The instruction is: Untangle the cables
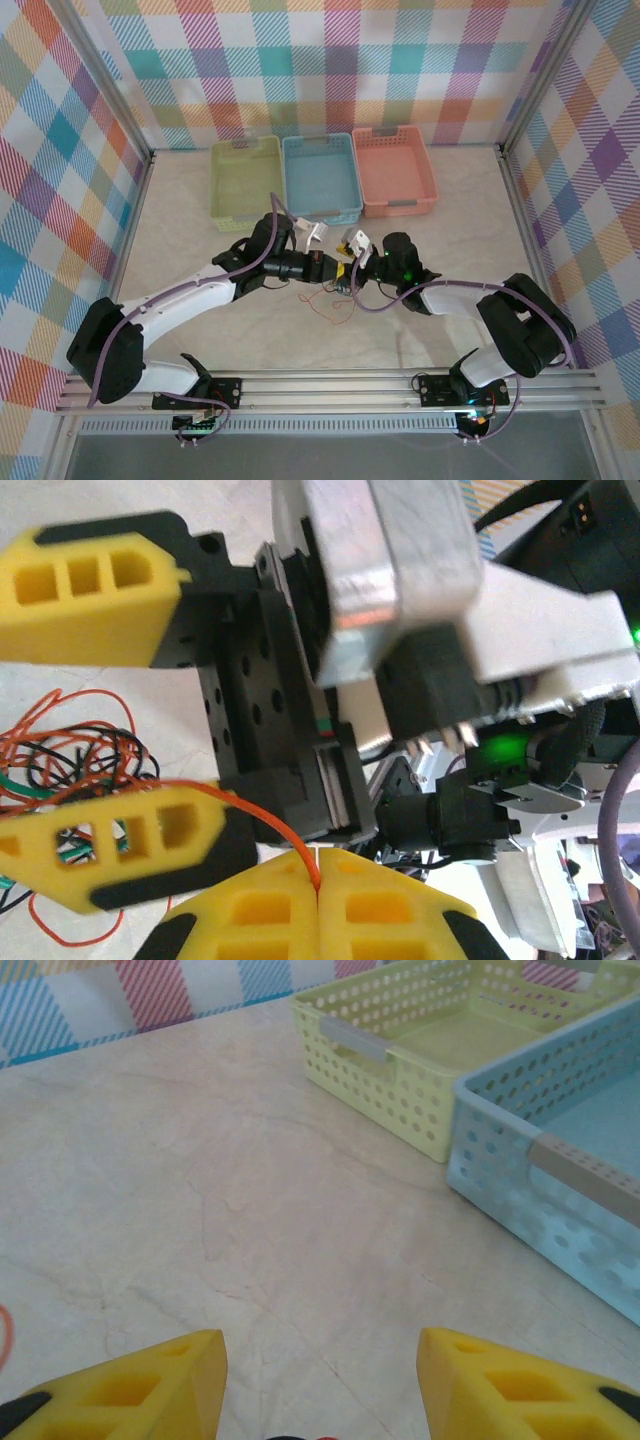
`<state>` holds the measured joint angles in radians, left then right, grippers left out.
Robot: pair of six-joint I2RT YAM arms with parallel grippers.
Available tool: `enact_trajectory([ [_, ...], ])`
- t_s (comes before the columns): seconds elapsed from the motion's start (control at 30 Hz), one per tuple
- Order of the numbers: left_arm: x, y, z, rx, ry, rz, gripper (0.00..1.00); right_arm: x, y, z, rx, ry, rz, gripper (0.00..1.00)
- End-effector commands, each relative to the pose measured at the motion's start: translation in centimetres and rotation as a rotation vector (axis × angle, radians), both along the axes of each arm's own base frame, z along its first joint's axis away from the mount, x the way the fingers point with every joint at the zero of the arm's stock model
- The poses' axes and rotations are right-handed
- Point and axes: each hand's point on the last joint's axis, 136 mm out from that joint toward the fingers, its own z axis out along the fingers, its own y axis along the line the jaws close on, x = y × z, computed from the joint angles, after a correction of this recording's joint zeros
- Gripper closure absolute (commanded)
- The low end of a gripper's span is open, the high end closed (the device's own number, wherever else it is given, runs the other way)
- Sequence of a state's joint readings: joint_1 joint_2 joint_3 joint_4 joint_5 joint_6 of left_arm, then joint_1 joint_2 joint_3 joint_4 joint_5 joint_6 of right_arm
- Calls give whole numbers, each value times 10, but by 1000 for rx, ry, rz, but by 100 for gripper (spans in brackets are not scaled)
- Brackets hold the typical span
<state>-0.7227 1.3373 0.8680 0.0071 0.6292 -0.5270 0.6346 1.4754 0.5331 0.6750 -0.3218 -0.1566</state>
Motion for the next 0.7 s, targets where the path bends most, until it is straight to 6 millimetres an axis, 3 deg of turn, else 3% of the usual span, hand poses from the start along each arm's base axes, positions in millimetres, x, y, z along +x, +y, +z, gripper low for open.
enact_trajectory([
  [0.0, -9, -5, 33, -84, -96, -41, 100, 13, -5, -2, -10, -6, -80, 47],
  [0.53, -34, 11, 90, -221, -247, -56, 100, 39, -29, -36, -100, 191, -250, 48],
  [0.67, -37, 20, 100, -239, -296, -29, 100, 39, -28, -35, -95, 196, -243, 48],
])
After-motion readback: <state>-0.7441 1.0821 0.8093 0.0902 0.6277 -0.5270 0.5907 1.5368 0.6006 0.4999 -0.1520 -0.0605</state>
